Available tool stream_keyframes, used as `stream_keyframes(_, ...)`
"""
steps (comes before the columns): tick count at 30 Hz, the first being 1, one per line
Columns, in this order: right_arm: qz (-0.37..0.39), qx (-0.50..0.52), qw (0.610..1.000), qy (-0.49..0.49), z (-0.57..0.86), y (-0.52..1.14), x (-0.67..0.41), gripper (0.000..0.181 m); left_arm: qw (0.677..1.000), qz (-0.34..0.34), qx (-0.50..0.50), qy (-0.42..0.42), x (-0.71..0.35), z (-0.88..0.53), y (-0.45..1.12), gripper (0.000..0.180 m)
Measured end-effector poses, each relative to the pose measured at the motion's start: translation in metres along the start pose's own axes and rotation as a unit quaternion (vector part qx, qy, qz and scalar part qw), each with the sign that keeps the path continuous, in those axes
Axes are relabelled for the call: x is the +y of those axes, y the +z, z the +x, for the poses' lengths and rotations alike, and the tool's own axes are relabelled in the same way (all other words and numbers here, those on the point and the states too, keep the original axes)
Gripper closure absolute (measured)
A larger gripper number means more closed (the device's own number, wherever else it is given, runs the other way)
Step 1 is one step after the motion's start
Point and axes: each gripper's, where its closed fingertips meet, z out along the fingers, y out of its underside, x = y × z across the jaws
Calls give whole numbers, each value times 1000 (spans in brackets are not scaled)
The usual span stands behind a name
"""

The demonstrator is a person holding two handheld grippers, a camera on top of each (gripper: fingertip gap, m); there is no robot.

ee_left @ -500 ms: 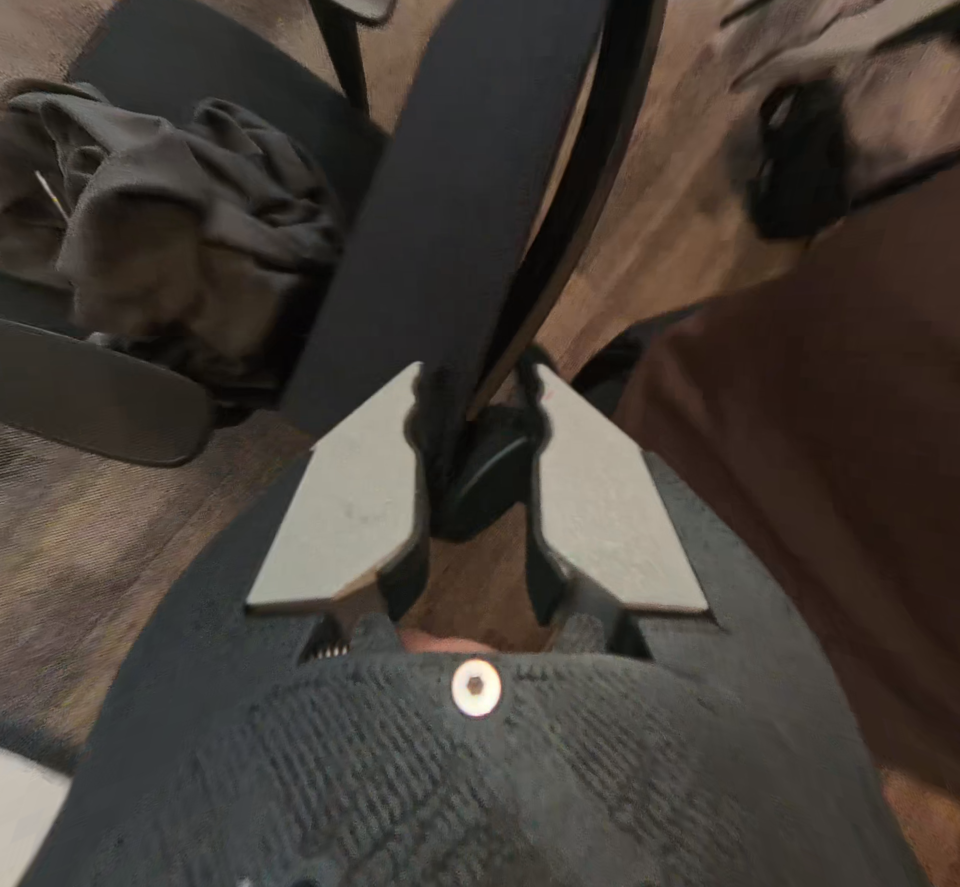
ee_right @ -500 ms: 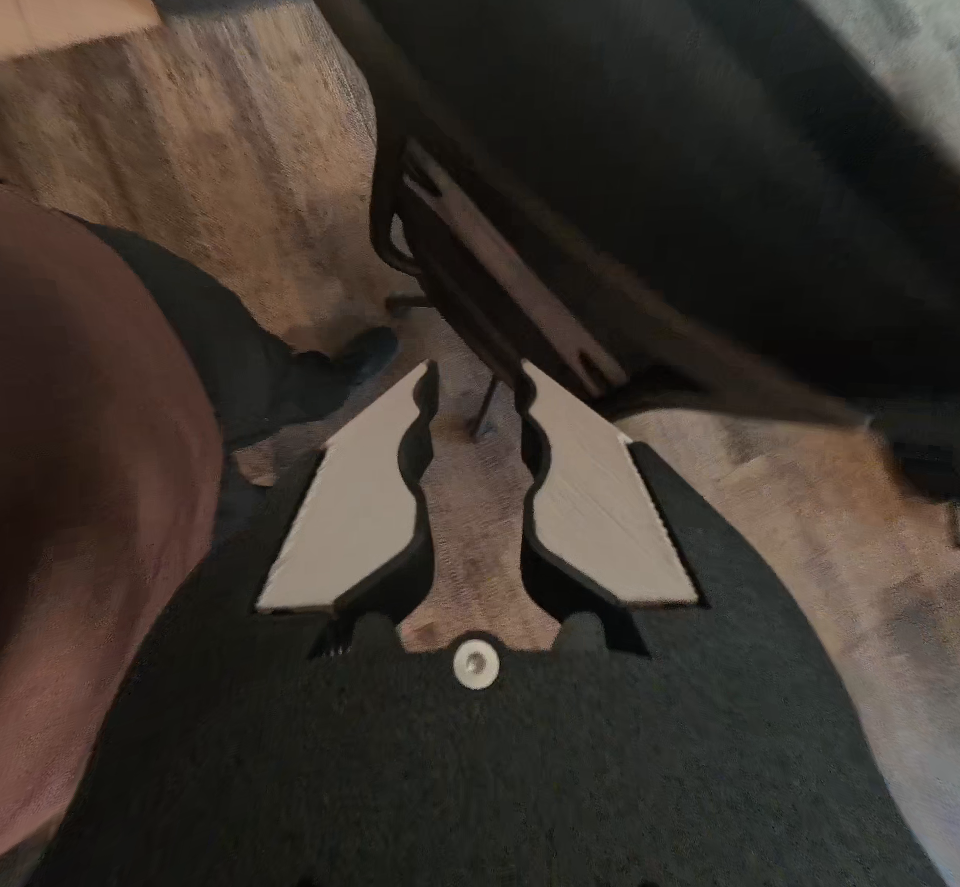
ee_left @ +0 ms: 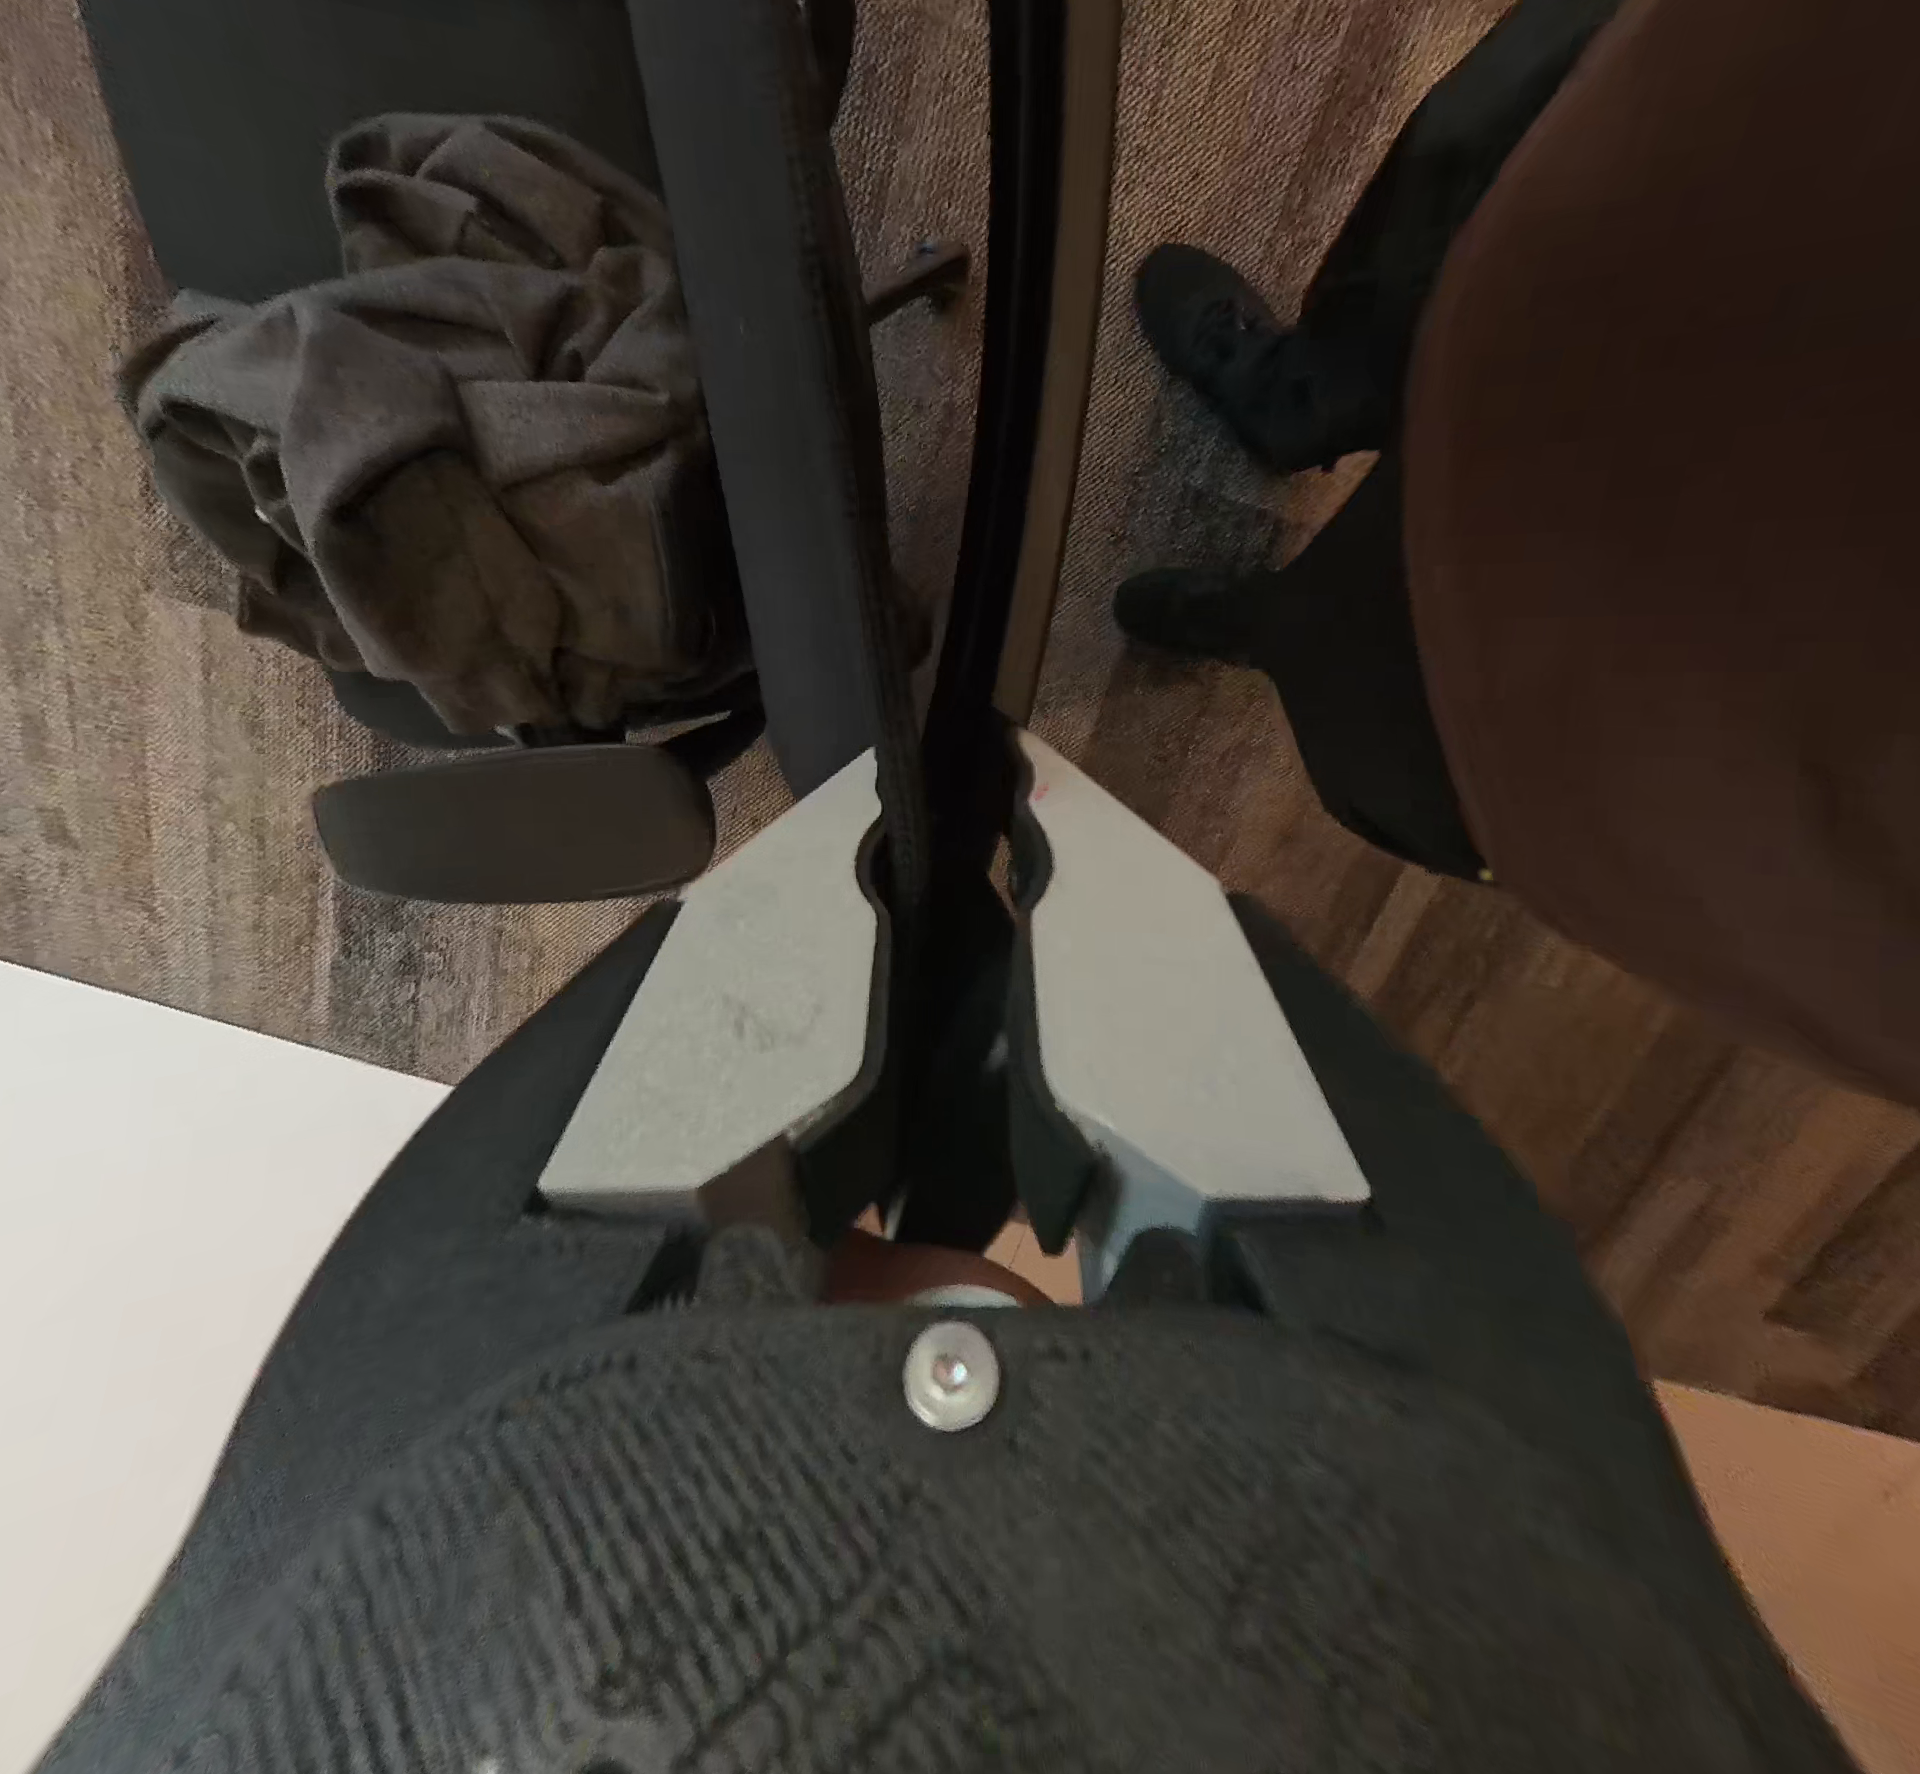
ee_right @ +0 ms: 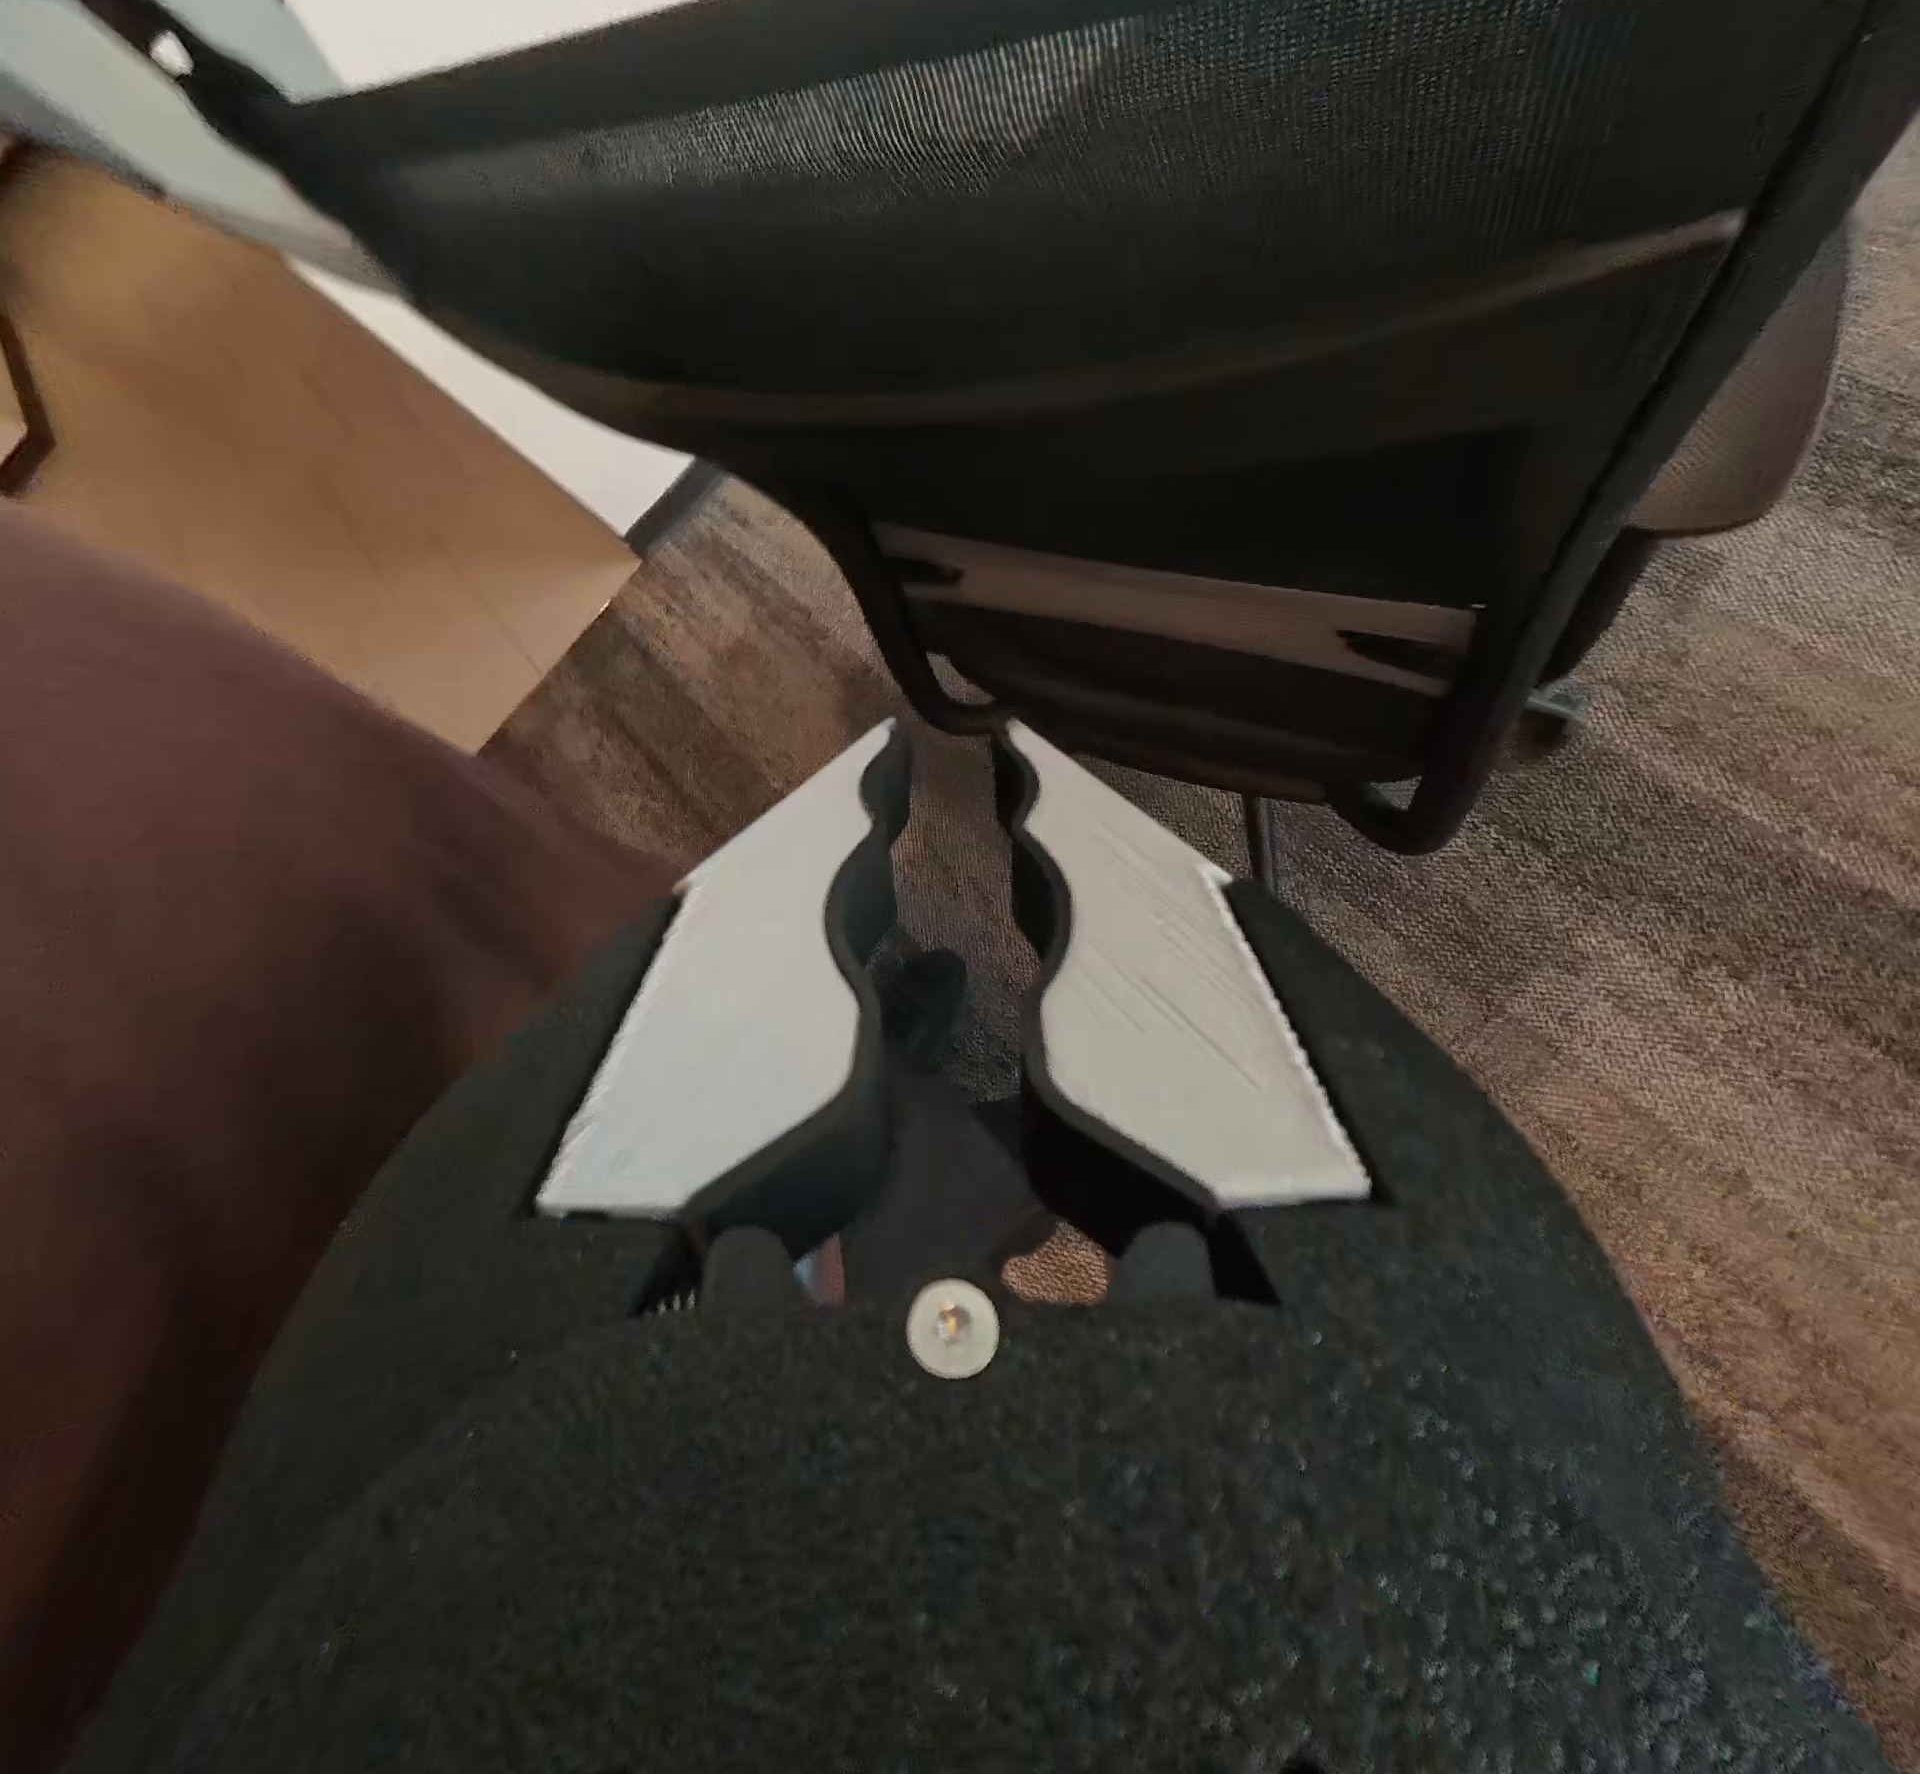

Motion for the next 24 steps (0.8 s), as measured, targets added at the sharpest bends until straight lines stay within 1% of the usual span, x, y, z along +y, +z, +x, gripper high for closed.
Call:
stream_keyframes(4, 30, 24, 999, 34, -21, -13, 2, 167, 999, 24, -24, -10, -39, 28, 8, 158)
stream_keyframes(6, 32, 45, 998, 41, -29, -22, 9, 166, 998, 59, -24, -21, -71, 39, 12, 152)
stream_keyframes(7, 32, 58, 997, 47, -33, -27, 13, 166, 996, 87, -22, -27, -90, 43, 15, 147)
stream_keyframes(8, 34, 59, 996, 56, -38, -32, 14, 162, 992, 115, -13, -52, -111, 49, 16, 139)
stream_keyframes(9, 40, 53, 996, 66, -45, -37, 13, 156, 988, 136, 1, -78, -131, 55, 19, 125)
stream_keyframes(10, 48, 47, 995, 74, -50, -43, 11, 152, 978, 173, 24, -111, -156, 59, 20, 110)
stream_keyframes(11, 56, 43, 995, 75, -53, -48, 8, 149, 964, 212, 49, -156, -180, 58, 21, 104)
stream_keyframes(12, 61, 47, 995, 70, -52, -53, 4, 147, 944, 263, 63, -192, -205, 48, 17, 104)
stream_keyframes(13, 63, 54, 995, 57, -50, -56, 0, 145, 917, 331, 56, -216, -232, 28, 2, 115)
stream_keyframes(14, 61, 62, 995, 42, -46, -57, -4, 143, 882, 414, 47, -221, -259, 7, -29, 132)
stream_keyframes(15, 57, 66, 996, 31, -41, -56, -10, 140, 841, 497, 25, -212, -281, -15, -72, 142)
stream_keyframes(16, 51, 59, 997, 25, -38, -52, -16, 136, 810, 545, -31, -215, -293, -43, -111, 136)
stream_keyframes(17, 45, 45, 998, 18, -36, -47, -22, 132, 797, 560, -79, -213, -299, -66, -139, 131)
stream_keyframes(18, 42, 36, 998, 9, -32, -40, -30, 128, 801, 555, -96, -202, -303, -79, -156, 128)
stream_keyframes(20, 31, 47, 998, -12, -10, -25, -47, 124, 832, 517, -62, -189, -302, -83, -156, 127)
stream_keyframes(21, 30, 72, 997, -23, 10, -18, -58, 118, 844, 496, -46, -198, -292, -82, -146, 131)
stream_keyframes(22, 38, 110, 993, -33, 35, -15, -72, 118, 854, 474, -42, -210, -275, -78, -130, 137)
stream_keyframes(23, 47, 145, 988, -39, 63, -13, -87, 121, 865, 448, -48, -221, -252, -72, -108, 146)
stream_keyframes(24, 54, 182, 981, -43, 94, -12, -101, 120, 878, 413, -63, -234, -223, -63, -82, 152)
